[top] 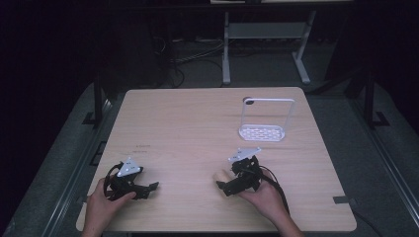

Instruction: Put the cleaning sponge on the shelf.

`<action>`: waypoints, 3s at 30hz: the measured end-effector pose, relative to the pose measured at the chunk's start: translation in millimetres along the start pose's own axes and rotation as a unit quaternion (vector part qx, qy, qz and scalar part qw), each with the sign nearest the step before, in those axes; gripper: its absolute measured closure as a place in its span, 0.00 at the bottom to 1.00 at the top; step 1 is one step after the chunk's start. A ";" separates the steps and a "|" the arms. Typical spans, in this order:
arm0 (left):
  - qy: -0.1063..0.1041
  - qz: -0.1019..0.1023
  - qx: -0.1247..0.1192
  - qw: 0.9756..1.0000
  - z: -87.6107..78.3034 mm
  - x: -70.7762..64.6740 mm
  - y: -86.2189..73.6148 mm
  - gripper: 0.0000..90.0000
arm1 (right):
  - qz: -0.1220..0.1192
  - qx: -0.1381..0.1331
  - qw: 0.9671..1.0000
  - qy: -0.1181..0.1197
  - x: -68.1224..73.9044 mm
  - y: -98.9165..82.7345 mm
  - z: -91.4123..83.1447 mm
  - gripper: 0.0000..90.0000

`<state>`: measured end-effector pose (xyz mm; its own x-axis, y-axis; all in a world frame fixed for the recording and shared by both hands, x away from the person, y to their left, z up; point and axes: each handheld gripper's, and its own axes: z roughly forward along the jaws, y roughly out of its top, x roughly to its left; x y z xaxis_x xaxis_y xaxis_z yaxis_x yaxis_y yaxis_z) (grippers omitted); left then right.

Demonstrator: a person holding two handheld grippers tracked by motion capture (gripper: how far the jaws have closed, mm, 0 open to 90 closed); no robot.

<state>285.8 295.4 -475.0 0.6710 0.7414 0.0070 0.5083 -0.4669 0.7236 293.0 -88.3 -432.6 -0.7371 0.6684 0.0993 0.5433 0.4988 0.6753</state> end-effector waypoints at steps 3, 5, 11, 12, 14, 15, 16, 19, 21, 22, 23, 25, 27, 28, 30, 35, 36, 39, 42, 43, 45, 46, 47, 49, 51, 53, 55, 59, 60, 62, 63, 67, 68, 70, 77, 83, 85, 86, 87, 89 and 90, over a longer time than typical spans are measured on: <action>0.000 0.000 0.000 1.000 0.0 0.0 0.0 0.14 | -0.001 0.005 1.000 -0.003 2.9 -1.1 3.4 0.01; 0.000 0.000 0.000 1.000 0.0 0.0 0.0 0.14 | -0.001 0.007 1.000 -0.002 4.8 -2.0 5.9 0.01; 0.000 0.000 0.000 1.000 0.0 0.0 0.0 0.14 | -0.004 0.019 1.000 -0.003 10.8 -6.8 14.1 0.01; 0.000 0.000 0.000 1.000 0.0 -0.1 0.0 0.14 | -0.006 0.019 1.000 -0.004 11.6 -8.0 15.7 0.03; 0.000 0.000 0.000 1.000 0.0 0.0 0.0 0.14 | -0.008 0.019 1.000 -0.007 12.6 -9.9 16.7 0.06; 0.000 0.000 0.000 1.000 0.0 0.0 0.0 0.14 | -0.008 0.019 1.000 -0.008 13.3 -10.9 17.6 0.06; 0.000 0.000 0.000 1.000 0.0 0.0 0.0 0.14 | -0.008 0.019 1.000 -0.007 13.9 -11.5 18.2 0.06; 0.000 0.000 0.000 1.000 0.0 0.0 0.0 0.14 | -0.008 0.024 1.000 -0.006 15.3 -13.8 20.9 0.06; 0.000 0.000 0.000 1.000 0.0 0.0 0.0 0.14 | -0.010 0.025 1.000 -0.007 16.0 -15.4 21.9 0.07; 0.000 0.000 0.000 1.000 0.0 0.0 0.0 0.14 | -0.010 0.026 1.000 -0.008 16.5 -16.1 22.2 0.07; 0.000 0.000 0.000 1.000 0.0 0.0 0.0 0.14 | -0.011 0.027 1.000 -0.008 16.4 -17.2 23.0 0.07; 0.000 0.000 0.000 1.000 0.0 0.0 0.0 0.14 | -0.008 0.027 1.000 -0.007 15.8 -18.5 23.9 0.08; 0.000 0.000 0.000 1.000 0.0 0.0 0.0 0.14 | -0.006 0.028 1.000 -0.007 15.8 -18.9 24.5 0.09; 0.000 0.000 0.000 1.000 0.0 0.0 0.0 0.14 | -0.006 0.028 1.000 -0.007 16.2 -18.9 25.0 0.09; 0.000 0.000 0.000 1.000 0.0 0.0 0.0 0.14 | -0.005 0.030 1.000 -0.007 18.0 -18.7 26.2 0.10; 0.000 0.000 0.000 1.000 0.0 0.0 0.0 0.14 | -0.007 0.032 0.999 -0.012 18.4 -19.4 26.1 0.15; 0.000 0.000 0.000 1.000 0.0 0.0 0.0 0.14 | -0.005 0.032 0.999 -0.013 18.0 -19.7 26.0 0.16; 0.000 0.000 0.000 1.000 0.0 0.0 0.0 0.14 | 0.000 0.034 0.999 -0.011 16.4 -20.3 25.4 0.18; 0.000 0.000 0.000 1.000 0.0 0.0 0.0 0.14 | 0.003 0.036 0.999 -0.010 15.2 -20.7 24.5 0.22; 0.000 0.000 0.000 1.000 0.0 0.0 0.0 0.14 | 0.002 0.036 0.999 -0.010 15.0 -20.9 24.0 0.24; 0.000 0.000 0.000 1.000 0.0 0.0 0.0 0.14 | 0.001 0.035 0.999 -0.009 14.5 -21.2 23.0 0.26; 0.000 0.000 0.000 1.000 0.0 0.0 0.0 0.14 | 0.002 0.035 0.999 -0.008 14.1 -21.3 22.6 0.27; 0.000 0.000 0.000 1.000 0.0 0.0 0.0 0.14 | 0.003 0.036 0.999 -0.008 13.8 -21.4 22.4 0.28; 0.000 0.000 0.000 1.000 0.0 0.0 0.0 0.14 | 0.003 0.036 0.999 -0.007 13.1 -21.8 21.6 0.33; 0.000 0.000 0.000 1.000 0.0 0.0 0.0 0.14 | 0.002 0.036 0.999 -0.006 12.3 -21.9 20.6 0.36; 0.000 0.000 0.000 1.000 0.0 0.0 0.0 0.14 | 0.001 0.036 0.999 -0.005 11.5 -22.2 20.0 0.38; 0.000 0.000 0.000 1.000 0.0 0.0 0.0 0.14 | 0.001 0.036 0.999 -0.002 10.5 -22.5 19.5 0.39; 0.000 0.000 0.000 1.000 0.0 0.0 0.0 0.14 | 0.001 0.036 0.999 0.003 8.5 -23.0 18.4 0.40; 0.000 0.000 0.000 1.000 0.0 0.0 0.0 0.14 | 0.000 0.035 0.999 0.004 8.0 -23.2 18.2 0.40; 0.000 0.000 0.000 1.000 0.0 0.0 0.0 0.14 | -0.002 0.032 0.999 0.006 7.2 -23.5 17.3 0.40; 0.000 0.000 0.000 1.000 0.0 0.0 0.0 0.14 | -0.003 0.031 1.000 0.007 7.1 -23.5 16.7 0.40; 0.000 0.000 0.000 1.000 0.0 0.0 0.0 0.14 | -0.008 0.028 1.000 0.007 5.8 -24.0 14.5 0.40; 0.000 0.000 0.000 1.000 0.0 0.0 0.0 0.14 | -0.008 0.028 1.000 0.007 5.2 -24.1 13.6 0.40; 0.000 0.000 0.000 1.000 0.0 0.0 0.0 0.14 | -0.008 0.025 1.000 0.007 3.4 -24.3 11.9 0.40; 0.000 0.000 0.000 1.000 0.0 0.0 0.0 0.14 | -0.012 0.021 1.000 0.006 -2.6 -24.2 5.5 0.40; 0.000 0.000 0.000 1.000 0.0 0.0 0.0 0.14 | -0.012 0.020 1.000 0.002 -5.8 -24.1 1.6 0.40; 0.000 0.000 0.000 1.000 0.0 0.0 0.0 0.14 | -0.012 0.019 1.000 0.002 -7.5 -24.1 0.2 0.40; 0.000 0.000 0.000 1.000 0.0 0.0 0.0 0.14 | -0.011 0.018 1.000 0.002 -8.1 -24.1 -0.5 0.40; 0.000 0.000 0.000 1.000 0.0 0.0 0.0 0.14 | -0.011 0.019 1.000 0.000 -8.7 -24.1 -1.4 0.40; 0.000 0.000 0.000 1.000 0.0 0.0 0.0 0.14 | -0.011 0.018 1.000 -0.001 -10.5 -24.3 -2.9 0.40; 0.000 0.000 0.000 1.000 0.0 0.0 0.0 0.14 | -0.011 0.019 1.000 -0.002 -11.5 -24.4 -3.9 0.40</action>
<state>285.8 295.3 -475.0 0.6709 0.7415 0.0072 0.5084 -0.4670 0.7235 286.6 -110.2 -447.3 -0.7477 0.6589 0.0821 0.5420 0.5341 0.6488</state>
